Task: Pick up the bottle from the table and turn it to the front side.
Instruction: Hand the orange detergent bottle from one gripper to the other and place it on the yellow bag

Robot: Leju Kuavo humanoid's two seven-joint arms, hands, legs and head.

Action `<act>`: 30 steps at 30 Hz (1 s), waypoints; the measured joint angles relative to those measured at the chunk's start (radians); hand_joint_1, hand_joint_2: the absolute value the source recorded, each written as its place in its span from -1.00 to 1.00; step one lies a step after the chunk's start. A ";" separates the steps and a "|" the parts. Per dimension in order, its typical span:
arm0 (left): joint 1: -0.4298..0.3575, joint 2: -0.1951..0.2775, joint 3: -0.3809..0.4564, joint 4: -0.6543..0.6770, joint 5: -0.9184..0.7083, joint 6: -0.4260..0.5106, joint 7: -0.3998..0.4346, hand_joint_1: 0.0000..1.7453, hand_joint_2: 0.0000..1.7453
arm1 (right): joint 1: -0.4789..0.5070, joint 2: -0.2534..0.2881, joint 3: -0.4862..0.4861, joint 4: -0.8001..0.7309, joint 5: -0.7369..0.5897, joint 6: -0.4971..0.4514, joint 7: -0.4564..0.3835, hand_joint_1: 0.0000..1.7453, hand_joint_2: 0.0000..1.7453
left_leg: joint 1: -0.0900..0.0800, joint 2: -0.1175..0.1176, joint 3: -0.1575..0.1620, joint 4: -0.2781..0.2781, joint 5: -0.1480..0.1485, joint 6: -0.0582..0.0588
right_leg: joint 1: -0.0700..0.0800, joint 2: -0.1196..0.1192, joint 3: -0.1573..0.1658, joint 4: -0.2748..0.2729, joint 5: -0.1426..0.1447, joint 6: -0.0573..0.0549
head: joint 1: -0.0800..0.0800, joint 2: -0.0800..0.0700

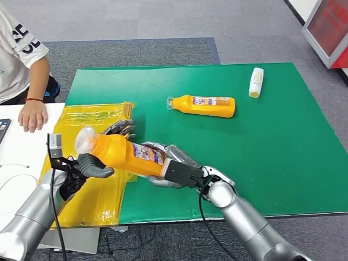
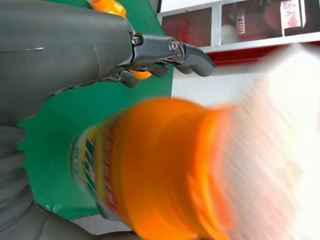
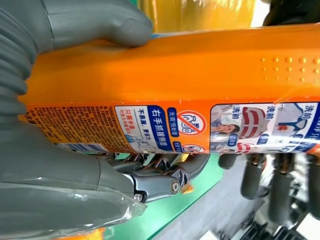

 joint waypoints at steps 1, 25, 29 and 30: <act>-0.001 0.000 -0.003 0.000 0.003 0.002 0.000 -1.00 1.00 | 0.000 0.002 0.000 0.002 0.008 -0.015 0.004 1.00 1.00 | 0.000 0.000 0.000 0.000 0.000 0.000 | 0.000 0.000 0.000 0.000 0.000 0.000 | 0.000 0.000; 0.027 0.012 -0.010 -0.016 0.035 0.037 0.006 1.00 1.00 | 0.055 0.023 0.031 -0.063 0.153 -0.173 0.051 1.00 1.00 | 0.000 0.000 -0.001 0.000 0.000 0.000 | 0.000 0.000 -0.001 0.000 0.000 0.000 | 0.000 0.000; 0.033 0.011 -0.001 -0.016 0.031 0.036 -0.008 1.00 1.00 | 0.058 0.023 0.033 -0.069 0.142 -0.163 0.052 1.00 1.00 | 0.000 0.000 0.000 0.000 0.000 0.000 | 0.000 0.000 0.000 0.000 0.000 0.000 | 0.000 0.000; 0.034 0.011 0.001 -0.016 0.029 0.036 -0.012 1.00 1.00 | 0.059 0.023 0.033 -0.071 0.137 -0.159 0.051 1.00 1.00 | 0.000 0.000 0.000 0.000 0.000 0.000 | 0.000 0.000 0.000 0.000 0.000 0.000 | 0.000 0.000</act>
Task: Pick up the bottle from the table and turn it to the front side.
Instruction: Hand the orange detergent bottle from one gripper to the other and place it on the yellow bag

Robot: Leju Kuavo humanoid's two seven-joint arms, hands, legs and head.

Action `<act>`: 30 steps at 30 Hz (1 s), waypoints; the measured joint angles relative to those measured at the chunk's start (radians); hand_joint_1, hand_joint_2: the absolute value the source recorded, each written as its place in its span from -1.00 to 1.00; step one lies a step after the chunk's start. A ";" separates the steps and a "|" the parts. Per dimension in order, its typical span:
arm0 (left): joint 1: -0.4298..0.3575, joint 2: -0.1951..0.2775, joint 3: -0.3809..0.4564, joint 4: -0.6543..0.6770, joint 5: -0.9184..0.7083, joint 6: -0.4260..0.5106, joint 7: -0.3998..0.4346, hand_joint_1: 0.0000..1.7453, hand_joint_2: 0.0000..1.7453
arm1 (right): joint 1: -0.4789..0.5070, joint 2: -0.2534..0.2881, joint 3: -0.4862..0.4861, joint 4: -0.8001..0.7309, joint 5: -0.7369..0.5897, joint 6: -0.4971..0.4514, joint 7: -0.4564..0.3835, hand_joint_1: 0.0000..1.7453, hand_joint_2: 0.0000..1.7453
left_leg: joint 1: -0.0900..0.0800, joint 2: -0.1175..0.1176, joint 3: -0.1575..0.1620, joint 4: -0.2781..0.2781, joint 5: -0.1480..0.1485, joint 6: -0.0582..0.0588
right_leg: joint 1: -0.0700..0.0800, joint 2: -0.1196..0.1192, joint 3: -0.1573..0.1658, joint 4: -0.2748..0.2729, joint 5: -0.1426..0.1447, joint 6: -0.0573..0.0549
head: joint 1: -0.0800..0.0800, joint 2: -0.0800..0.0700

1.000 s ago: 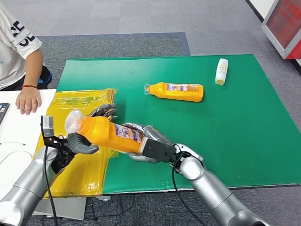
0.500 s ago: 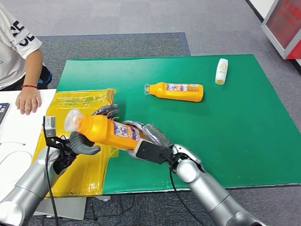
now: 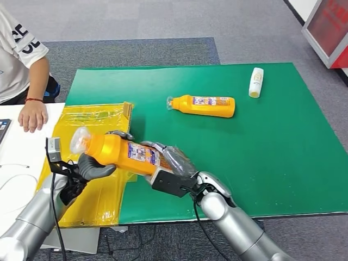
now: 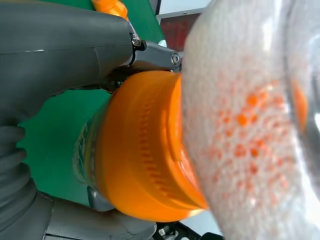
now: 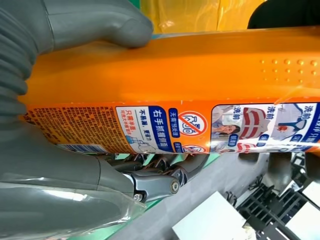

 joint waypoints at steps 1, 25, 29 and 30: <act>0.000 0.000 0.002 0.000 -0.002 0.000 -0.003 1.00 1.00 | 0.001 0.000 0.000 -0.002 -0.005 0.004 -0.001 1.00 1.00 | 0.000 0.000 0.000 0.000 0.000 0.000 | 0.000 0.000 0.000 0.000 0.000 0.000 | 0.000 0.000; 0.044 0.000 0.045 -0.001 -0.042 0.000 -0.031 1.00 1.00 | 0.008 0.005 0.004 -0.018 -0.105 0.077 -0.017 -1.00 1.00 | 0.000 0.000 0.000 0.000 0.000 0.000 | 0.000 0.000 -0.001 0.000 0.000 0.000 | 0.000 0.000; 0.053 0.005 0.052 -0.015 -0.124 0.100 -0.016 1.00 1.00 | 0.010 0.005 -0.002 -0.011 -0.120 0.078 -0.013 -1.00 1.00 | 0.000 0.000 0.000 0.000 0.000 0.000 | 0.000 0.000 -0.001 0.000 0.000 0.000 | 0.000 0.000; 0.056 0.006 0.053 -0.024 -0.159 0.146 -0.004 1.00 1.00 | 0.012 0.005 -0.008 -0.009 -0.123 0.076 -0.010 -1.00 1.00 | 0.000 0.000 0.000 0.000 0.000 0.000 | 0.000 0.000 -0.001 0.000 0.000 0.000 | 0.000 0.000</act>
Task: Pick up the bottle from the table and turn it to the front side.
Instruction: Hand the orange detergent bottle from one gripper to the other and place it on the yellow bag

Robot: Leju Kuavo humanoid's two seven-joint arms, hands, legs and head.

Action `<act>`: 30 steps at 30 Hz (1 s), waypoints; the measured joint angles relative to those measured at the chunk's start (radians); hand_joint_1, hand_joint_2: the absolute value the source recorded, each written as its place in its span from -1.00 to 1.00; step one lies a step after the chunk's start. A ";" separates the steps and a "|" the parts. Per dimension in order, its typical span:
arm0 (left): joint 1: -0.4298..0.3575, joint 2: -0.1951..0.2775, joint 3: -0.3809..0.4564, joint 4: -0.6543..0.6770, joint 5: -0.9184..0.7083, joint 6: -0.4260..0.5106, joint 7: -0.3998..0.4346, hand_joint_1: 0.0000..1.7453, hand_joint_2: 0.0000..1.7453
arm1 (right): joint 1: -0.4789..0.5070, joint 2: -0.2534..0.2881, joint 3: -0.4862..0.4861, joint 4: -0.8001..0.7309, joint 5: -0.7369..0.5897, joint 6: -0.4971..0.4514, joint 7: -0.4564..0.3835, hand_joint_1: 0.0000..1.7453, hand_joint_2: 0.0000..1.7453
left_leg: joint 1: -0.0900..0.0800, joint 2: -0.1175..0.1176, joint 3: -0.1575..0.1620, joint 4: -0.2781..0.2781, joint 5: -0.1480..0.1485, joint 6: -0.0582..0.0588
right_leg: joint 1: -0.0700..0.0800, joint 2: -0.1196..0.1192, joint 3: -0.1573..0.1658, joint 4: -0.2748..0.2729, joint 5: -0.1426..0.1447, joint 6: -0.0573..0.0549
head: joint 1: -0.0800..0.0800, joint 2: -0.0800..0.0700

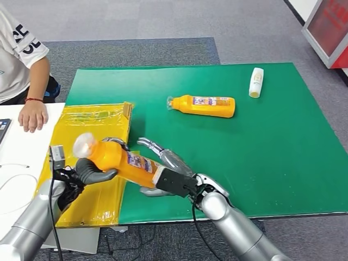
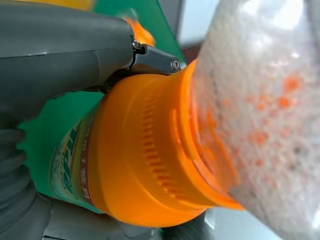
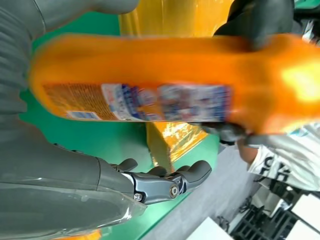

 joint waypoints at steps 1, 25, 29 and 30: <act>0.002 0.002 0.002 -0.013 -0.043 0.056 0.019 1.00 1.00 | 0.003 0.000 -0.007 0.003 -0.002 -0.003 0.003 -1.00 1.00 | 0.000 0.000 0.000 0.000 0.000 0.000 | 0.000 0.000 0.000 0.000 0.000 0.000 | 0.000 0.000; -0.510 0.125 -0.307 -0.054 -0.479 -0.031 0.470 1.00 1.00 | 0.056 0.022 -0.154 0.077 0.011 -0.030 0.040 -1.00 1.00 | 0.001 0.000 -0.005 0.000 0.004 -0.002 | 0.000 0.000 -0.006 0.001 0.003 -0.001 | 0.000 0.000; -0.733 0.194 -0.476 0.014 -0.154 -0.402 0.506 1.00 1.00 | 0.022 0.033 -0.141 0.122 -0.042 -0.001 0.023 -1.00 1.00 | 0.001 0.001 -0.006 0.000 0.004 -0.002 | 0.000 0.001 -0.008 0.002 0.004 -0.001 | 0.000 0.000; -0.783 0.212 -0.520 0.028 -0.048 -0.478 0.539 1.00 1.00 | 0.012 0.035 -0.133 0.132 -0.056 0.007 0.021 -1.00 1.00 | 0.001 0.002 -0.006 0.000 0.004 -0.003 | 0.000 0.002 -0.008 0.003 0.004 -0.002 | 0.000 0.000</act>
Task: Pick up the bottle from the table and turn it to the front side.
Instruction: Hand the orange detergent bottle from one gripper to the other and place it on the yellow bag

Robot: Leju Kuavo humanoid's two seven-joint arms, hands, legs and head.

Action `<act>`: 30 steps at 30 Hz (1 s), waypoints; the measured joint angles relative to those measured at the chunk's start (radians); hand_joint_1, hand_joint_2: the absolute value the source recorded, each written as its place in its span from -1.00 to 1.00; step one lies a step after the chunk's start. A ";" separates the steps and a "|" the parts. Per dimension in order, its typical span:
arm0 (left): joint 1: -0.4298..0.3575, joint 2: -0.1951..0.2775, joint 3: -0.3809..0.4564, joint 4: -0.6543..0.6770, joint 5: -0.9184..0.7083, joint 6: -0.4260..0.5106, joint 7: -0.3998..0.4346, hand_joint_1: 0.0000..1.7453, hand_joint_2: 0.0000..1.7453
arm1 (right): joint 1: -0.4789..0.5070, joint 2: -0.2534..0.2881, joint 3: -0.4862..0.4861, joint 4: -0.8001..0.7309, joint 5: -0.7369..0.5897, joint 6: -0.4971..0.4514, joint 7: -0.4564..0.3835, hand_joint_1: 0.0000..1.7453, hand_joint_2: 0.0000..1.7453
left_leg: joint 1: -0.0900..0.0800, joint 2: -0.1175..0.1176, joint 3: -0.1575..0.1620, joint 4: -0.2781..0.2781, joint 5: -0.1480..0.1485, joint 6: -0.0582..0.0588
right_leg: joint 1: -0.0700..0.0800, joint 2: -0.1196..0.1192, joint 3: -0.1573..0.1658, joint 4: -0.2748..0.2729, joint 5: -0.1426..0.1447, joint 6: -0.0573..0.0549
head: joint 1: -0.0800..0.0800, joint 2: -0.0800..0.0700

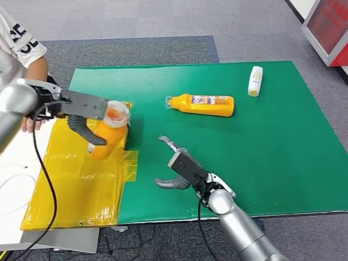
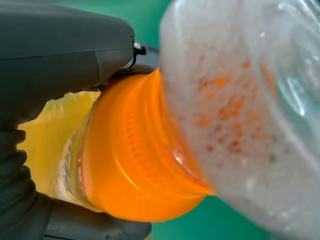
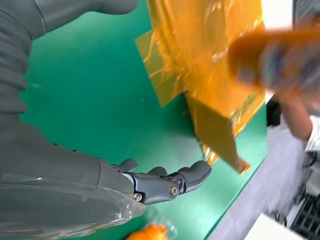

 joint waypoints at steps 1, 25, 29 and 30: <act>-0.045 0.018 -0.043 0.011 0.105 -0.050 0.038 1.00 1.00 | -0.010 0.002 0.009 0.009 -0.013 0.006 -0.001 -1.00 1.00 | 0.000 0.000 0.000 0.000 0.000 0.000 | 0.000 0.000 0.000 0.000 0.000 0.000 | 0.000 0.000; -0.132 -0.034 -0.592 0.253 -0.050 0.391 0.032 1.00 1.00 | -0.088 0.008 0.054 0.033 -0.100 -0.155 0.007 -1.00 1.00 | -0.001 -0.002 0.000 0.000 0.003 0.000 | -0.001 -0.003 0.000 0.001 0.001 0.000 | 0.000 0.000; -0.089 -0.085 -0.596 0.327 -0.067 0.423 0.002 1.00 1.00 | -0.071 0.007 0.030 0.004 -0.100 -0.162 0.004 -1.00 1.00 | -0.001 -0.002 0.000 0.000 0.003 0.000 | -0.001 -0.002 -0.001 0.002 0.001 0.000 | 0.000 0.000; -0.084 -0.094 -0.596 0.343 -0.066 0.420 -0.004 1.00 1.00 | -0.067 0.007 0.025 -0.004 -0.100 -0.162 0.004 -1.00 1.00 | -0.001 -0.002 0.000 0.000 0.003 0.000 | -0.001 -0.002 -0.001 0.002 0.001 0.000 | 0.000 0.000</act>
